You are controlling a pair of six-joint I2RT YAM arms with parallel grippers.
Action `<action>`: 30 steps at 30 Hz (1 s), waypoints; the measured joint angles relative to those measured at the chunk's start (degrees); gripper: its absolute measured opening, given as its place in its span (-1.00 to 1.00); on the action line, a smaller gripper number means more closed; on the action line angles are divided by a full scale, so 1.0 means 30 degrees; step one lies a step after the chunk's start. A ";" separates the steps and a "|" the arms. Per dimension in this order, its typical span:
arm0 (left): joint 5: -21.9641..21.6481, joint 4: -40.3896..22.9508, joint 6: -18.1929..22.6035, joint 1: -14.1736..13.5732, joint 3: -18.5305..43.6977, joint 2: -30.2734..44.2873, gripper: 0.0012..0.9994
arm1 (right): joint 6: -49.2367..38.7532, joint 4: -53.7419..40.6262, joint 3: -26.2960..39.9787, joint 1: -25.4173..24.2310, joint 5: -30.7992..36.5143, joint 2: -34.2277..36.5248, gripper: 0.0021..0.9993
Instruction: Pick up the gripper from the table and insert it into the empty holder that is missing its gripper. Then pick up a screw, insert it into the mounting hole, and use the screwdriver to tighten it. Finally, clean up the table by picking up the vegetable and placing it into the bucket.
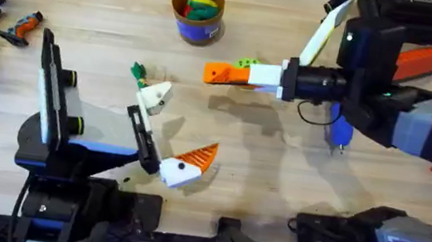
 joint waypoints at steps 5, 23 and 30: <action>0.0000 0.0000 0.0000 0.0000 0.0000 0.0000 0.97 | 0.2068 0.4550 -0.0691 0.0000 -0.1947 0.0752 -0.97; 0.0000 0.0000 0.0000 0.0000 0.0000 0.0000 0.97 | 0.6120 0.8043 -0.2394 0.0000 -0.7186 0.1336 -0.97; 0.0000 0.0000 0.0000 0.0000 0.0000 0.0000 0.97 | 0.7000 0.8037 -0.2392 0.0000 -0.8718 0.2134 -0.97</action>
